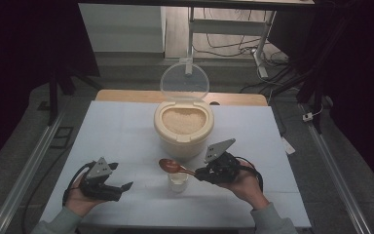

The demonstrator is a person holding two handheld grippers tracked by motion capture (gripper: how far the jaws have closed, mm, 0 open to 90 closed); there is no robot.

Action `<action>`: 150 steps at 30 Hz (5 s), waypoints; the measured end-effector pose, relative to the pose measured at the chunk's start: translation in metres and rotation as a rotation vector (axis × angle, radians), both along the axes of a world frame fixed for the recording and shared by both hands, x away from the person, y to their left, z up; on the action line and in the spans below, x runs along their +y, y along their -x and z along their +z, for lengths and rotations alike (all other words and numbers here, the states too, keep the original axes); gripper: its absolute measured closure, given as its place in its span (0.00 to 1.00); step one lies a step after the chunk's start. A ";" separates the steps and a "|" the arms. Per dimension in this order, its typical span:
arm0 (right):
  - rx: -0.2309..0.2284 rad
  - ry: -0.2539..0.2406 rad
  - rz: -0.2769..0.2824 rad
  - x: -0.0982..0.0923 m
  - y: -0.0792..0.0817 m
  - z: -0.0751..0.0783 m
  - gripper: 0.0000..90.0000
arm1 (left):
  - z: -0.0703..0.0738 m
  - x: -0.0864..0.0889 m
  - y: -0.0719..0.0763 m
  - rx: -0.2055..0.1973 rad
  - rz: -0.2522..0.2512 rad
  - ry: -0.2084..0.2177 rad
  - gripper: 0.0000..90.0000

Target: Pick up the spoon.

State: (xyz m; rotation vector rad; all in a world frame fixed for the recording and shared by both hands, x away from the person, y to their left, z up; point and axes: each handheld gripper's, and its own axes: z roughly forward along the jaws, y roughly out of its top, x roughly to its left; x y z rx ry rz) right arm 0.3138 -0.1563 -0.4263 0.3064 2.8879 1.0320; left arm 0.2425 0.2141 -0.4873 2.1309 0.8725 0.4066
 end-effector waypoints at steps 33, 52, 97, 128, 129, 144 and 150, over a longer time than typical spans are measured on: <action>-0.045 0.045 0.084 0.024 0.012 -0.003 0.89 | 0.062 -0.126 -0.037 0.052 -0.436 -0.159 0.37; -0.098 0.076 0.170 0.034 0.022 -0.005 0.89 | 0.045 -0.140 -0.052 0.205 -0.571 -0.221 0.64; -0.163 -0.339 -0.350 -0.035 0.018 0.005 0.45 | 0.046 -0.124 -0.051 0.050 -0.430 -0.129 0.87; 0.004 -0.427 -0.484 -0.028 0.019 -0.019 0.35 | 0.049 -0.125 -0.041 -0.066 -0.377 -0.050 0.87; 0.009 -0.428 -0.489 -0.027 0.019 -0.019 0.35 | 0.049 -0.126 -0.040 -0.070 -0.377 -0.048 0.87; 0.099 -0.528 -0.515 -0.020 0.020 -0.024 0.47 | 0.049 -0.135 -0.033 -0.113 -0.381 -0.063 0.87; 0.099 -0.588 -0.528 -0.020 0.022 -0.021 0.57 | 0.049 -0.139 -0.030 -0.135 -0.384 -0.091 0.87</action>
